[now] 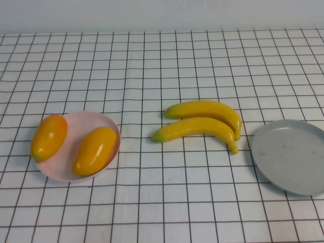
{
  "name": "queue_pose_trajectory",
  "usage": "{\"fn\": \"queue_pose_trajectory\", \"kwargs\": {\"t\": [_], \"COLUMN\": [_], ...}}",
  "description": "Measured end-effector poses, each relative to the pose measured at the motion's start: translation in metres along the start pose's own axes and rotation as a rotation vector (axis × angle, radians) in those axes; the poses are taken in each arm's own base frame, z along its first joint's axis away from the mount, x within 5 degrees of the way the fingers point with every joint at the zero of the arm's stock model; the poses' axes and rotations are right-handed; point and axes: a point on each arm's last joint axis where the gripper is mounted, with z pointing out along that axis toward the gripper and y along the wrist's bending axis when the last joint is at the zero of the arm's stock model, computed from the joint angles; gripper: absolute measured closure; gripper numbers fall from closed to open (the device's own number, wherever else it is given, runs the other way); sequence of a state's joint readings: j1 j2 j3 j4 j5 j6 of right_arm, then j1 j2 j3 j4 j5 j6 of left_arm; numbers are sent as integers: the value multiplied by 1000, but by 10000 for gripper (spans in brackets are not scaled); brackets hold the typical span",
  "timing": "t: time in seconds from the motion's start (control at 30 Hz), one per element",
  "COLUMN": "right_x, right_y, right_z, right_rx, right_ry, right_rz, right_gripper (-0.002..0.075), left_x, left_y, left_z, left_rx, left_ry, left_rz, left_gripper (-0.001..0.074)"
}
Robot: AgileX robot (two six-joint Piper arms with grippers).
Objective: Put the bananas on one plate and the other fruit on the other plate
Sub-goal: Put another type of fruit in the right plate
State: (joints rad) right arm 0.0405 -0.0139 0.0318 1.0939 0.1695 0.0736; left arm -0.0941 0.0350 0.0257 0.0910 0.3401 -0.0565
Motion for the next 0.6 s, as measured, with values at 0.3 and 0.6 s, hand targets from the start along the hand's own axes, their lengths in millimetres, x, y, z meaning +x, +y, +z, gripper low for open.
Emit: {"fn": "queue_pose_trajectory", "kwargs": {"t": [0.3,0.6], "right_x": [1,-13], "right_y": [1,55], "right_z": [0,-5], "right_rx": [-14,-104], "right_ry": [9,47], "right_rz": [-30,-405], "right_gripper": [741,741], "left_x": [0,0], "left_y": [0,0], "left_z": [0,0], "left_rx": [0,0], "left_ry": [0,1], "left_rz": [0,0], "left_gripper": [738,738]}}
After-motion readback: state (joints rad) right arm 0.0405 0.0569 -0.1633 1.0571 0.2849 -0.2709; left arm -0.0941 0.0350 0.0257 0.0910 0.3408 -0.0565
